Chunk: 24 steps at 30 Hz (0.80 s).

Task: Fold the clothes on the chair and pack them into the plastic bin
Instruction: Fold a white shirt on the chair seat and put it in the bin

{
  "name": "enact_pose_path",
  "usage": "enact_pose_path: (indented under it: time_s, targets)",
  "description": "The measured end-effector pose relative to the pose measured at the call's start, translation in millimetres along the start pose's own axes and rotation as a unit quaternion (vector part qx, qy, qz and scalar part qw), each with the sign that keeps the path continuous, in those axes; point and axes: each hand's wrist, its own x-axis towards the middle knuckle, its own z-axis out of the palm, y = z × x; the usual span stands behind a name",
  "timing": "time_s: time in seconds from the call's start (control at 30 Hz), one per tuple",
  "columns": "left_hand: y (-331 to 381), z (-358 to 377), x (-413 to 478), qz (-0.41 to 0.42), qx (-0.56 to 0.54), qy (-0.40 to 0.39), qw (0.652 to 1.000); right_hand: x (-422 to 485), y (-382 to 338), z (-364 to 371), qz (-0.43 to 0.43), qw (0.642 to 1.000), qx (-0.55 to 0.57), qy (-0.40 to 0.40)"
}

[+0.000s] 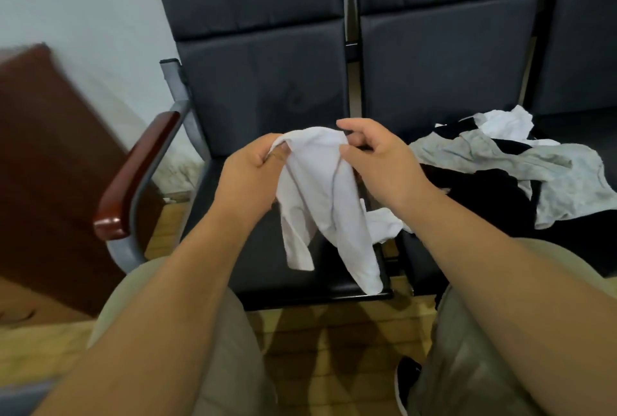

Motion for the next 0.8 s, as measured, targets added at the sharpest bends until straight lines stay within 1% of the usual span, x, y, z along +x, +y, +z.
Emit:
enact_pose_path:
  time_s: [0.1,0.17,0.2,0.27,0.3,0.37,0.43,0.53,0.57,0.63,0.7,0.8]
  targets:
    - [-11,-21,-5,-0.083,-0.049,0.012,0.995,-12,-7,32,0.021,0.997,-0.063,-0.029]
    - [-19,-33,-7,-0.160,-0.096,0.030,0.982,-25,-9,56,0.015,0.992,-0.099,-0.076]
    - [-23,-37,-8,-0.192,-0.127,0.035,0.972,-31,-9,67,0.002,0.988,-0.114,-0.101]
    - [-30,-45,-10,-0.234,-0.191,0.024,0.953,-40,-9,88,-0.052,0.976,-0.156,-0.141]
    - [-34,-48,-12,-0.246,-0.216,0.013,0.945,-44,-10,97,-0.077,0.968,-0.174,-0.161]
    - [-40,-54,-17,-0.261,-0.251,-0.006,0.932,-47,-9,112,-0.097,0.959,-0.181,-0.197]
    - [-44,-59,-20,-0.271,-0.274,-0.015,0.923,-47,-8,121,-0.108,0.959,-0.174,-0.196]
    - [-48,-66,-22,-0.273,-0.316,-0.016,0.908,-44,-10,126,-0.113,0.966,-0.160,-0.166]
    - [-49,-69,-22,-0.269,-0.330,-0.011,0.905,-42,-13,126,-0.096,0.972,-0.143,-0.162]
    - [-53,-74,-20,-0.262,-0.346,0.008,0.901,-38,-22,123,-0.046,0.983,-0.075,-0.162]
    - [-59,-77,-17,-0.264,-0.340,0.026,0.902,-34,-28,119,-0.005,0.989,-0.009,-0.147]
    - [-65,-78,-14,-0.267,-0.338,0.019,0.902,-29,-34,115,0.018,0.993,0.034,-0.115]
